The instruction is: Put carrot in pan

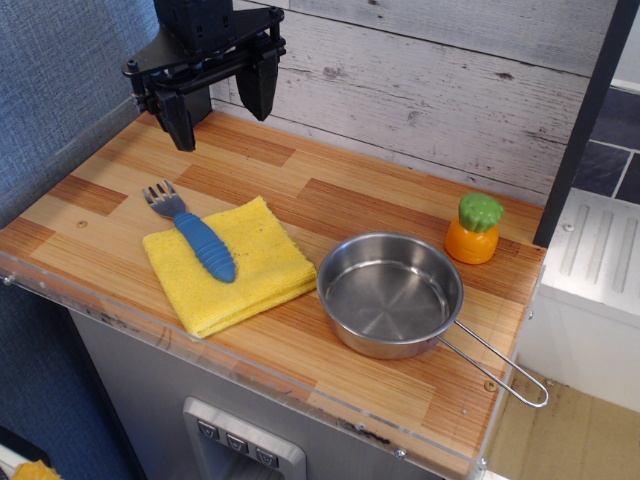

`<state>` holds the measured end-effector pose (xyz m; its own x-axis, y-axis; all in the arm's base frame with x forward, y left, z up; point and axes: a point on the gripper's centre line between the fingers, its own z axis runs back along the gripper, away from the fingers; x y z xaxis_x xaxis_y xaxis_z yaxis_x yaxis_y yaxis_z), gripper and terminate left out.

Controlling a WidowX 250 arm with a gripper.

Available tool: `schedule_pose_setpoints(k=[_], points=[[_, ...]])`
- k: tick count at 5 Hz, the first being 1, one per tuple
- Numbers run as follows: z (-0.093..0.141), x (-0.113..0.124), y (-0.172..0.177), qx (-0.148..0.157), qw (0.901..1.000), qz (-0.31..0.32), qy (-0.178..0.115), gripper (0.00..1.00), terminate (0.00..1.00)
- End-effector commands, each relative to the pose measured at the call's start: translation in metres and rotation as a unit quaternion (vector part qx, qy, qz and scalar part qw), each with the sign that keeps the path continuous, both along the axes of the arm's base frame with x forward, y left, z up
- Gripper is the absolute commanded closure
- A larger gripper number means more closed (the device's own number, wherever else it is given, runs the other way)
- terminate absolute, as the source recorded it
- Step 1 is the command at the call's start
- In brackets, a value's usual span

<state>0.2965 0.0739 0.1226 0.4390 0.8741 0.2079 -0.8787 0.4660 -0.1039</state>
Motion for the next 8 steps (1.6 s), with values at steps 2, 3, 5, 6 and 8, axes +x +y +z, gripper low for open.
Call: schedule_pose_setpoints(k=[2,3,5,6,8], points=[[0.002,0.020,-0.006,0.002,0.9978,-0.066,-0.003,0.00,0.00],[-0.001,0.032,-0.020,0.010,0.9877,-0.156,-0.006,0.00,0.00],[-0.025,0.032,-0.063,0.032,0.9447,-0.326,-0.001,0.00,0.00],[-0.033,0.035,-0.089,0.031,0.9183,-0.395,-0.004,0.00,0.00],[-0.037,0.050,-0.125,0.039,0.8868,-0.460,-0.011,0.00,0.00]])
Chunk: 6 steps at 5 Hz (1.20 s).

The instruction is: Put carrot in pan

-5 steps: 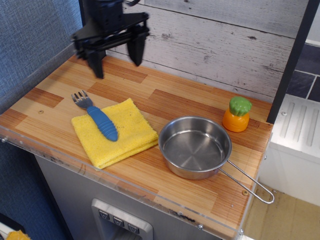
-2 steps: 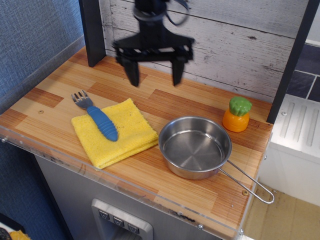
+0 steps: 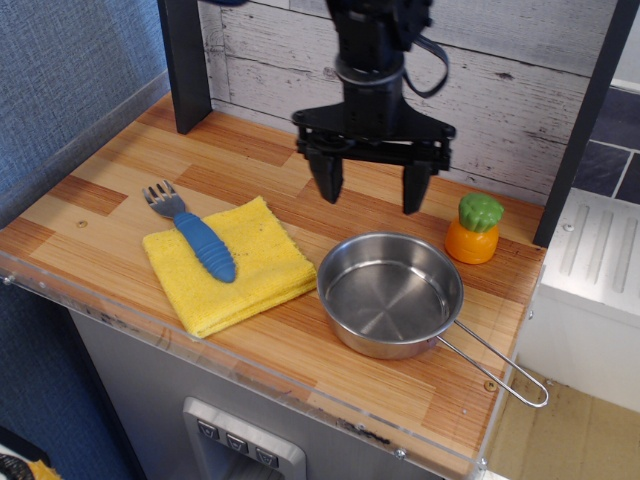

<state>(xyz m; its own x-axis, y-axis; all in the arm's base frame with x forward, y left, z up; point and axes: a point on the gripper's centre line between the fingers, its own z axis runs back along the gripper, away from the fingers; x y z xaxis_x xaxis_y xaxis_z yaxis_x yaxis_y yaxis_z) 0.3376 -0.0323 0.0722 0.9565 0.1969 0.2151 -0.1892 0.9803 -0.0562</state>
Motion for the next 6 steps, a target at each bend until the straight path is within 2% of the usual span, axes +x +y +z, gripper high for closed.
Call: schedule_pose_setpoints(k=[1,3,5,6], points=[[0.012,0.017,-0.041,0.029,0.9956,-0.083,-0.033,0.00,0.00],[-0.002,0.024,-0.065,0.030,0.9931,-0.110,-0.029,0.00,0.00],[-0.019,0.037,-0.066,0.034,0.9937,-0.106,-0.010,0.00,0.00],[-0.026,0.042,-0.063,0.044,0.9936,-0.105,0.000,1.00,0.00]])
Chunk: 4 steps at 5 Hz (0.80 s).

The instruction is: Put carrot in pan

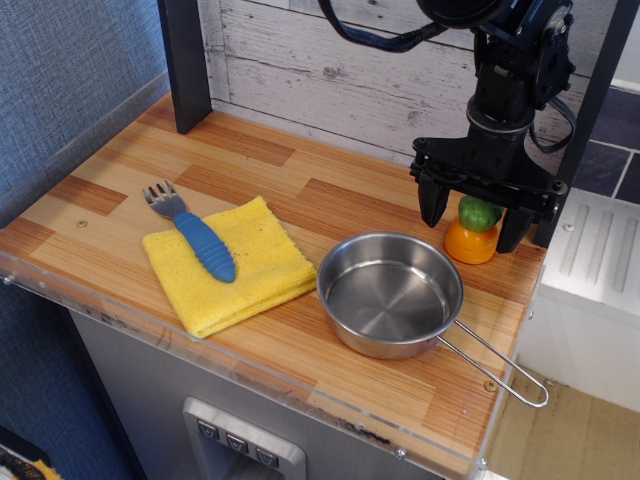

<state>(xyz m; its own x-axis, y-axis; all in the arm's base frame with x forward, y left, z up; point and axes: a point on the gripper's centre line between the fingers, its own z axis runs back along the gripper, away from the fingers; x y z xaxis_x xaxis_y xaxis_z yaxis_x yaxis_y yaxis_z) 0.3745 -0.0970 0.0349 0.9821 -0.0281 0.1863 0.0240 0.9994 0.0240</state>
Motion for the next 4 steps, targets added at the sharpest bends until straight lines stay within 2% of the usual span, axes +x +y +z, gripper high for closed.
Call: schedule_pose_setpoints(k=[1,3,4], points=[[0.011,0.005,0.003,0.008,0.9998,0.003,-0.017,1.00,0.00],[0.014,0.002,0.006,-0.001,0.9998,0.002,-0.018,1.00,0.00],[0.034,0.002,0.011,-0.010,0.9995,0.003,-0.029,1.00,0.00]])
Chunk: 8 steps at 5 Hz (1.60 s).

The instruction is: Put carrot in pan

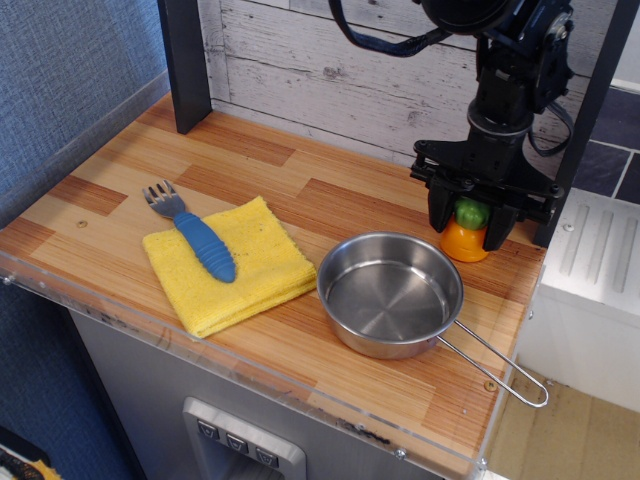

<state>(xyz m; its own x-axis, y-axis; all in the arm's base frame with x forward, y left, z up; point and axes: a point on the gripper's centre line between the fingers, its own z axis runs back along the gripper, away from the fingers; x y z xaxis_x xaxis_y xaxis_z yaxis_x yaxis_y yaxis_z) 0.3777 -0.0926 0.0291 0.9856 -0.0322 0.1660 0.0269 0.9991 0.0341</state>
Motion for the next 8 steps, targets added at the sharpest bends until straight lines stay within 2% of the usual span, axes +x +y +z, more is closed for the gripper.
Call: schedule_pose_setpoints(k=[1,2,3,4,5,6,7,8], points=[[0.065,-0.003,0.013,-0.019,0.9976,0.008,-0.066,1.00,0.00],[0.077,-0.011,0.016,-0.023,0.9969,0.008,-0.074,1.00,0.00],[0.086,-0.030,0.020,-0.026,0.9965,-0.010,-0.079,1.00,0.00],[0.087,-0.053,0.023,-0.007,0.9971,-0.029,-0.070,1.00,0.00],[0.083,-0.074,0.028,-0.004,0.9976,-0.035,-0.060,1.00,0.00],[0.071,-0.083,0.031,-0.010,0.9978,-0.038,-0.053,1.00,0.00],[0.054,-0.092,0.035,-0.004,0.9986,-0.039,-0.036,1.00,0.00],[0.044,-0.090,0.035,0.008,0.9988,-0.042,-0.024,1.00,0.00]])
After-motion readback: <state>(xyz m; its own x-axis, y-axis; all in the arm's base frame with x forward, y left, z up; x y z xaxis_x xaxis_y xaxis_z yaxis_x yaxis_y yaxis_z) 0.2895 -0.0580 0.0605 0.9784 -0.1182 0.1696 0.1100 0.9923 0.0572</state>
